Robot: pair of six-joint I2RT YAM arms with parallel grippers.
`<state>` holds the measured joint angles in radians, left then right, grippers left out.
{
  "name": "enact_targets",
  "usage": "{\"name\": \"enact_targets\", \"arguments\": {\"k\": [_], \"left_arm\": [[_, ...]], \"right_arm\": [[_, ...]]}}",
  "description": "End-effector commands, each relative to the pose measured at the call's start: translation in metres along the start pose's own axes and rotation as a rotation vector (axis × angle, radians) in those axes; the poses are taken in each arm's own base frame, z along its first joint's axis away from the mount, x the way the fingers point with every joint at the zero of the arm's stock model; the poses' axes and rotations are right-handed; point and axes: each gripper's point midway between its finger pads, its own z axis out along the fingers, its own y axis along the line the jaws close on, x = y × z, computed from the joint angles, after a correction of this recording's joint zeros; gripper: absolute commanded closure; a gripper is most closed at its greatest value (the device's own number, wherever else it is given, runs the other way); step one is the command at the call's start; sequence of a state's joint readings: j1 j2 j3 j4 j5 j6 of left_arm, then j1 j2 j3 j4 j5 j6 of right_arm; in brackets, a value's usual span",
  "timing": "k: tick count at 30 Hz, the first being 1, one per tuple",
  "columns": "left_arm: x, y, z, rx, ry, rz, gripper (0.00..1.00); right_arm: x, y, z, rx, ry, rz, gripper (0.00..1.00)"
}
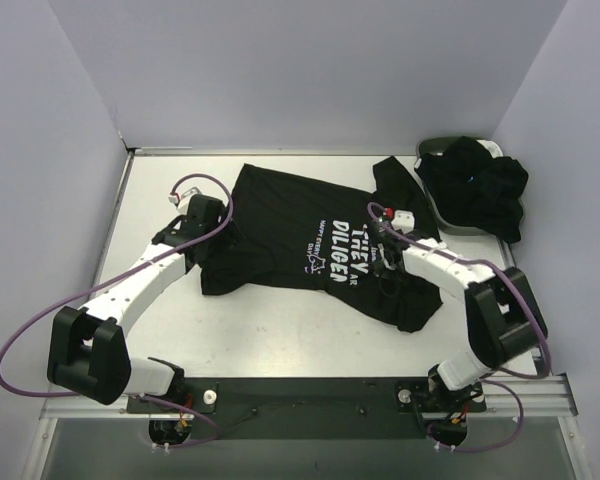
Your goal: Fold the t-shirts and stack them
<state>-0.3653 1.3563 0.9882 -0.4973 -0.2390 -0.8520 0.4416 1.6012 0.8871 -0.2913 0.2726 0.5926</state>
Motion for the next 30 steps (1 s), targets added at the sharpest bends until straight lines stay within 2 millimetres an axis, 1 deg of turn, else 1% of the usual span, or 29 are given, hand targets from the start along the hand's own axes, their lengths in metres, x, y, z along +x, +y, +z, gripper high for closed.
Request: {"name": "enact_targets", "arguments": {"k": [1, 2, 3, 4, 5, 6, 7, 8, 9, 10, 11, 12, 13, 14, 16, 17, 18, 19, 20, 21, 22, 23, 24, 26, 27, 30], "left_arm": [[0.000, 0.002, 0.005, 0.000, -0.011, 0.012, 0.13], [-0.001, 0.002, 0.006, 0.002, -0.015, 0.010, 0.13], [0.000, 0.001, 0.007, 0.004, -0.010, 0.007, 0.13], [0.001, 0.002, 0.008, 0.004, -0.008, 0.006, 0.13], [0.002, 0.001, 0.008, 0.005, -0.007, 0.007, 0.13], [0.003, 0.001, 0.009, 0.008, -0.004, 0.007, 0.13], [0.002, 0.000, 0.008, 0.012, -0.006, 0.007, 0.13], [0.004, -0.001, 0.008, 0.016, -0.004, 0.010, 0.13], [0.004, -0.003, 0.007, 0.020, -0.004, 0.011, 0.13], [0.003, -0.004, 0.006, 0.023, -0.008, 0.010, 0.13], [0.006, -0.006, 0.004, 0.030, -0.005, 0.019, 0.13], [0.006, -0.008, 0.002, 0.039, -0.010, 0.022, 0.13], [0.007, -0.007, 0.001, 0.038, -0.010, 0.023, 0.13], [0.012, -0.008, -0.001, 0.041, -0.003, 0.034, 0.13], [0.012, -0.007, -0.005, 0.047, -0.015, 0.036, 0.13], [0.014, -0.007, -0.006, 0.047, -0.013, 0.034, 0.13], [0.016, -0.004, -0.008, 0.049, -0.015, 0.035, 0.13], [0.017, -0.002, -0.009, 0.048, -0.015, 0.038, 0.13], [0.017, -0.001, -0.010, 0.049, -0.019, 0.035, 0.13], [0.017, 0.003, -0.012, 0.044, -0.029, 0.034, 0.13], [0.017, 0.005, -0.012, 0.040, -0.032, 0.033, 0.13], [0.017, 0.006, -0.012, 0.038, -0.036, 0.034, 0.13], [0.017, 0.007, -0.013, 0.037, -0.037, 0.034, 0.13], [0.018, 0.007, -0.013, 0.036, -0.034, 0.035, 0.13], [0.018, 0.007, -0.015, 0.039, -0.035, 0.034, 0.13], [0.019, 0.006, -0.016, 0.044, -0.032, 0.034, 0.13]], "right_arm": [[-0.031, -0.019, -0.069, 0.021, -0.178, -0.028, 1.00], [-0.032, -0.022, -0.081, 0.016, -0.203, -0.033, 1.00], [-0.032, -0.031, -0.099, 0.015, -0.233, -0.032, 1.00], [-0.027, -0.029, -0.111, -0.004, -0.250, -0.049, 1.00], [-0.023, -0.032, -0.120, -0.015, -0.258, -0.051, 1.00], [-0.014, -0.041, -0.132, -0.029, -0.266, -0.056, 1.00], [-0.008, -0.041, -0.140, -0.047, -0.281, -0.043, 1.00], [0.000, -0.043, -0.145, -0.063, -0.282, -0.046, 1.00], [0.013, -0.053, -0.149, -0.074, -0.272, -0.045, 1.00], [0.025, -0.049, -0.153, -0.107, -0.263, -0.036, 1.00], [0.038, -0.055, -0.153, -0.102, -0.239, -0.049, 1.00], [0.045, -0.058, -0.157, -0.124, -0.242, -0.038, 1.00], [0.056, -0.061, -0.155, -0.120, -0.234, -0.054, 1.00], [0.070, -0.063, -0.157, -0.128, -0.219, -0.054, 1.00], [0.084, -0.068, -0.158, -0.140, -0.218, -0.049, 1.00], [0.096, -0.069, -0.161, -0.153, -0.213, -0.064, 0.97], [0.098, -0.071, -0.163, -0.162, -0.227, -0.042, 0.92], [0.101, -0.075, -0.165, -0.162, -0.235, -0.037, 0.69], [0.098, -0.081, -0.168, -0.153, -0.266, -0.001, 0.57], [0.100, -0.078, -0.173, -0.173, -0.284, -0.036, 0.47], [0.097, -0.078, -0.176, -0.169, -0.305, -0.046, 0.36], [0.089, -0.080, -0.185, -0.166, -0.328, -0.045, 0.35], [0.083, -0.077, -0.189, -0.135, -0.364, -0.068, 0.34], [0.072, -0.072, -0.196, -0.100, -0.409, -0.095, 0.26], [0.063, -0.065, -0.201, -0.071, -0.453, -0.109, 0.20], [0.054, -0.048, -0.202, -0.012, -0.493, -0.145, 0.18]]}}
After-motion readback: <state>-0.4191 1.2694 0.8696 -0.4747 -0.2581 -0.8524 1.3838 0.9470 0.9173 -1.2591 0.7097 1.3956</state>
